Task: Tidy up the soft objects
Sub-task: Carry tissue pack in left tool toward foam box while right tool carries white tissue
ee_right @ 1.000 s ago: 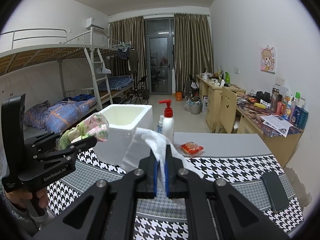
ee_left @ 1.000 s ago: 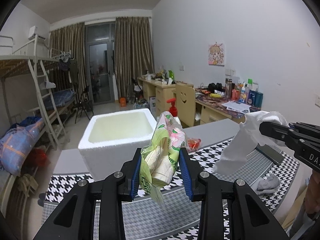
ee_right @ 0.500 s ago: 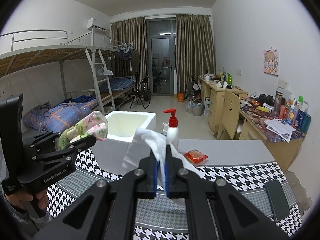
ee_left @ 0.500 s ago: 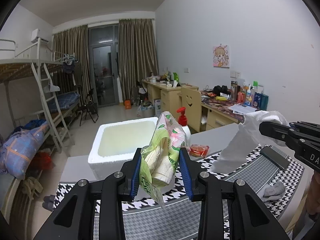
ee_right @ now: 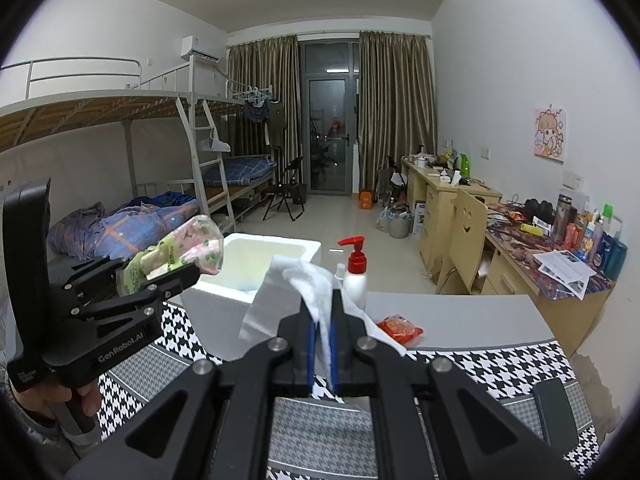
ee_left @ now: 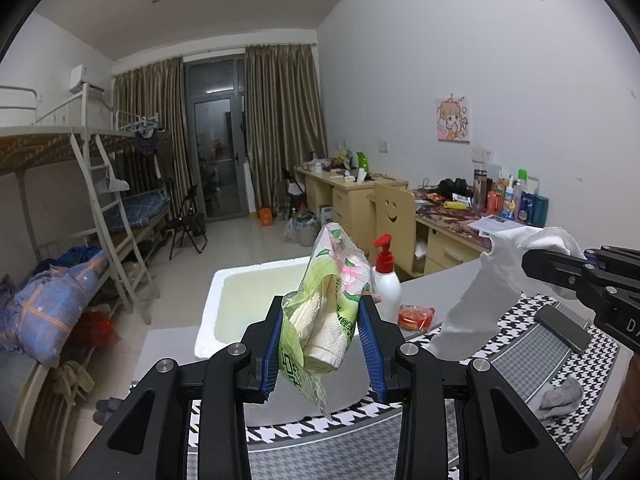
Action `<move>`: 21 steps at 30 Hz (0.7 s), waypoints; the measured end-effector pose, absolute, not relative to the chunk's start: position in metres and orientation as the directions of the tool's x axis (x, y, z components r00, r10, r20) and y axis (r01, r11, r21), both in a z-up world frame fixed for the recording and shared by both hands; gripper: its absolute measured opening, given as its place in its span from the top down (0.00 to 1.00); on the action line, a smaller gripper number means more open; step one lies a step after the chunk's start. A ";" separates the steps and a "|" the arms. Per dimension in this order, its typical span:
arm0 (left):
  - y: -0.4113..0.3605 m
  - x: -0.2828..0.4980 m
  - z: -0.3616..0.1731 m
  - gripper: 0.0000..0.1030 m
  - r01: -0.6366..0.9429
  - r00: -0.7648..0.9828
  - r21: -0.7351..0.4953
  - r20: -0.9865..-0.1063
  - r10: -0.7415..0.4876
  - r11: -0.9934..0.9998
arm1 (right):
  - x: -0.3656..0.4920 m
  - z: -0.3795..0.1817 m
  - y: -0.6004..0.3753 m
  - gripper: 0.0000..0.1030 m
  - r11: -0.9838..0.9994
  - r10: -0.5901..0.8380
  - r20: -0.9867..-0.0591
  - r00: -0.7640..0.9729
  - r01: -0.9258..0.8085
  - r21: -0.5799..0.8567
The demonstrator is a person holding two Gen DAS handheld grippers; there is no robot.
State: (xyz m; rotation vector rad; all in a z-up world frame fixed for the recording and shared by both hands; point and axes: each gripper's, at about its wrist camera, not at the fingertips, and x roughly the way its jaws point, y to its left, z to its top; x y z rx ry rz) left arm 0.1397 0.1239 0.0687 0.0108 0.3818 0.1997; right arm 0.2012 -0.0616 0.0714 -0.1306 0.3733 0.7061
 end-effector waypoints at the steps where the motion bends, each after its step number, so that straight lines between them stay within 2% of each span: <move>1: 0.125 0.141 0.070 0.64 -0.194 0.909 0.047 -0.368 0.198 0.980 | 0.202 0.072 -0.061 0.92 0.757 0.607 -0.377 0.700 -0.653 0.007; 21: 0.154 0.167 0.085 0.64 -0.234 0.899 0.053 -0.369 0.236 0.971 | 0.224 0.092 -0.033 0.92 0.762 0.602 -0.371 0.707 -0.647 0.003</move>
